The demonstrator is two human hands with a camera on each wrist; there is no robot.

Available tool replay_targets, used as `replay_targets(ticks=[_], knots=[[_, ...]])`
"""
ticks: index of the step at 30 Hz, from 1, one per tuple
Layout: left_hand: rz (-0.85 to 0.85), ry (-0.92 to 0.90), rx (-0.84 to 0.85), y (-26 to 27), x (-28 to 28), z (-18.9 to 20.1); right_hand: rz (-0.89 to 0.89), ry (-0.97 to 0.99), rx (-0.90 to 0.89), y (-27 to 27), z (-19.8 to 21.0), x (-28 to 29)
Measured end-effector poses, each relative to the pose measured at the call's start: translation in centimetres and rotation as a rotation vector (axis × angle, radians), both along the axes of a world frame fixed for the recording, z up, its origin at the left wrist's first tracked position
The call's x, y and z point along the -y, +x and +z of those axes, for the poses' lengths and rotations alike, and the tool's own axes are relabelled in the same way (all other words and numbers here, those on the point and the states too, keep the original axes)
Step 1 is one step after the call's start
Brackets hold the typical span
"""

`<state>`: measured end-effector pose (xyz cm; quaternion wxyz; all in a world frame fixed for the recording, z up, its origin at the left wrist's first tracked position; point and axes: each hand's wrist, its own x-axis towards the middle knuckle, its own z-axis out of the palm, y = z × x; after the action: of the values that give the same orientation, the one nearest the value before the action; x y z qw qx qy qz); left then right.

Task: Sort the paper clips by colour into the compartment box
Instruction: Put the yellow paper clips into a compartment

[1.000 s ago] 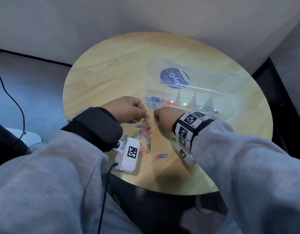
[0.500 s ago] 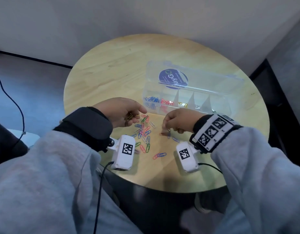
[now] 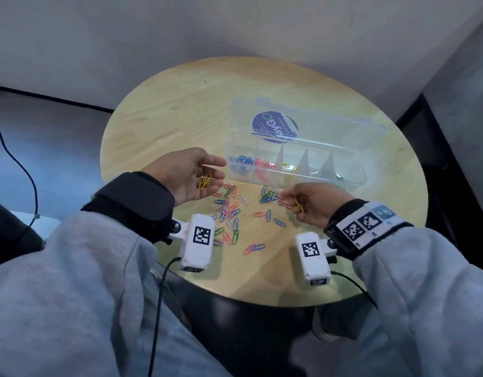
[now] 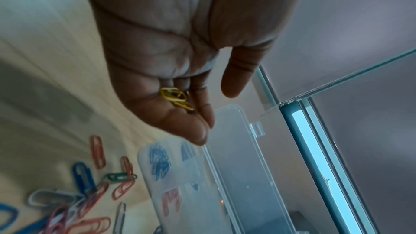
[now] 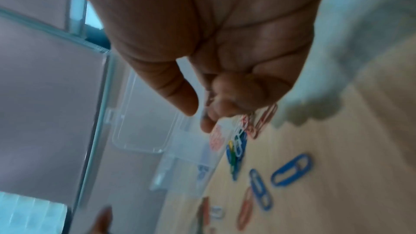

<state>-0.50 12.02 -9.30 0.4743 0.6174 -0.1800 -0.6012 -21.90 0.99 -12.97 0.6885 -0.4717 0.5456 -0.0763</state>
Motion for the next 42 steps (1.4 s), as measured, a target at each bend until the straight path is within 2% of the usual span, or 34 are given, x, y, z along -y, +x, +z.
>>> replay_targets(ticks=[4,5,7,13,17,20,26,32,38,42], knots=[[-0.043,0.066,0.104,-0.9,0.7,-0.4,0.467,-0.656,-0.481,0.4,0.1,-0.1],[-0.065,0.084,0.131,-1.2,0.9,-0.4,0.572,-0.782,-0.562,0.7,0.2,-0.1],[-0.103,0.113,0.171,-1.9,1.2,-0.3,0.711,-0.891,-0.681,1.4,-0.1,0.0],[-0.133,0.142,0.229,-2.3,1.7,-0.4,0.739,-0.83,-0.792,2.4,-1.4,0.0],[-0.138,0.147,0.25,-2.2,1.9,-1.0,0.76,-0.817,-0.747,2.1,-1.1,-0.2],[-0.161,0.138,0.254,-2.4,2.1,-1.0,0.72,-0.892,-0.714,2.5,-0.5,-0.2],[-0.181,0.136,0.278,-2.3,2.2,-1.0,0.86,-0.91,-0.78,3.4,-0.8,0.2],[-0.184,0.135,0.291,-2.3,2.3,-1.1,0.876,-0.926,-0.752,3.7,-0.8,0.1],[-0.182,0.122,0.262,-2.4,2.3,-1.1,0.947,-0.913,-0.781,4.0,-0.1,0.2],[-0.135,0.094,0.153,-2.5,2.3,-1.0,0.973,-0.848,-0.815,3.9,-0.2,-0.2]])
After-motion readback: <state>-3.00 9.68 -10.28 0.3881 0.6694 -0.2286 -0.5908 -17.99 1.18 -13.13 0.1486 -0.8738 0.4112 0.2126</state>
